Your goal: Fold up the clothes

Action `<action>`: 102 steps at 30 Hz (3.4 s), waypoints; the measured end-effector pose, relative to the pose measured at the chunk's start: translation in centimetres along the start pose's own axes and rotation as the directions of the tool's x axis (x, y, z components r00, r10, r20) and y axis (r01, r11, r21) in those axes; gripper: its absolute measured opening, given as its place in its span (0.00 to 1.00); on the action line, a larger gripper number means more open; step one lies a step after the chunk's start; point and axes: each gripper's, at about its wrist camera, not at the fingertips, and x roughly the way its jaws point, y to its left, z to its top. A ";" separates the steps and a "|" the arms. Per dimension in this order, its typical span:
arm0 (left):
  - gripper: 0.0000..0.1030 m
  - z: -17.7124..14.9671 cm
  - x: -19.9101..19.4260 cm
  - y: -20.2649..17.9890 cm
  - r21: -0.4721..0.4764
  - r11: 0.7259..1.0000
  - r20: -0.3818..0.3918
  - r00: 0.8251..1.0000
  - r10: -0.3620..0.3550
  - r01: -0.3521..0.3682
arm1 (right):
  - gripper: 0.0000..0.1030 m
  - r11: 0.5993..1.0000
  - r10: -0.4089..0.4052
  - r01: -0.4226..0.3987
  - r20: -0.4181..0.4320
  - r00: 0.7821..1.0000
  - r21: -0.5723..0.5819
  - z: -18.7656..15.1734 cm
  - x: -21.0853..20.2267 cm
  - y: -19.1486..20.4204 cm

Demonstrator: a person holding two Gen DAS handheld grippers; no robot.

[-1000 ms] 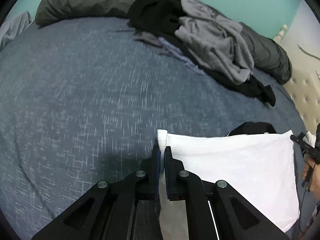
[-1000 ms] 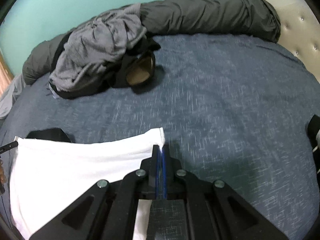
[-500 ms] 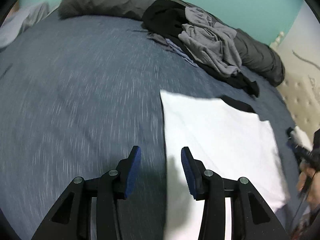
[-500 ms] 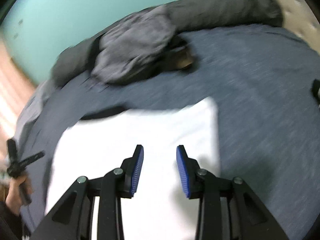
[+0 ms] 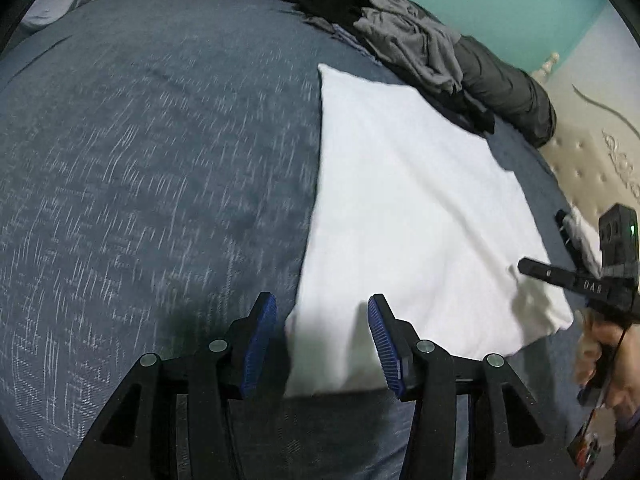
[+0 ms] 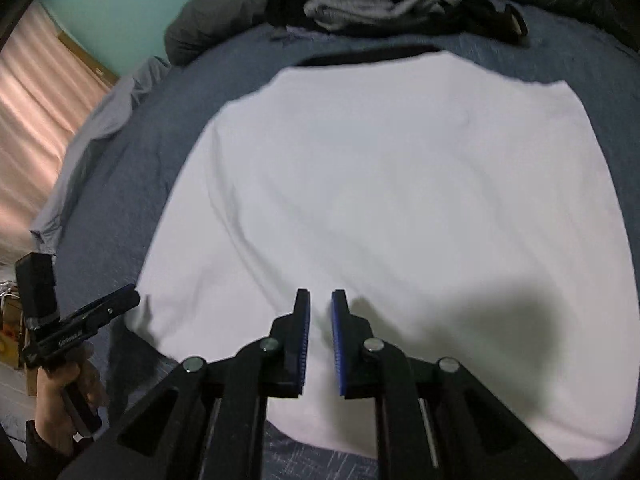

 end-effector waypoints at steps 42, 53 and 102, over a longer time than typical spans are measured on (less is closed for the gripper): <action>0.05 -1.6 -2.1 2.0 -0.015 0.981 0.009 0.981 -0.193 0.193 | 0.10 0.998 -0.054 0.058 -0.105 0.993 0.036 -6.9 1.7 0.1; 0.05 -1.7 -2.1 2.3 -0.035 0.978 0.015 0.979 -0.205 0.206 | 0.12 0.951 -0.159 0.126 0.097 0.982 0.281 -7.7 -9.6 -10.3; 0.05 -2.2 -1.5 3.0 -0.059 0.979 -0.023 0.981 -0.194 0.193 | 0.38 0.945 -0.262 0.209 0.199 0.944 0.251 -2.1 -9.0 -13.6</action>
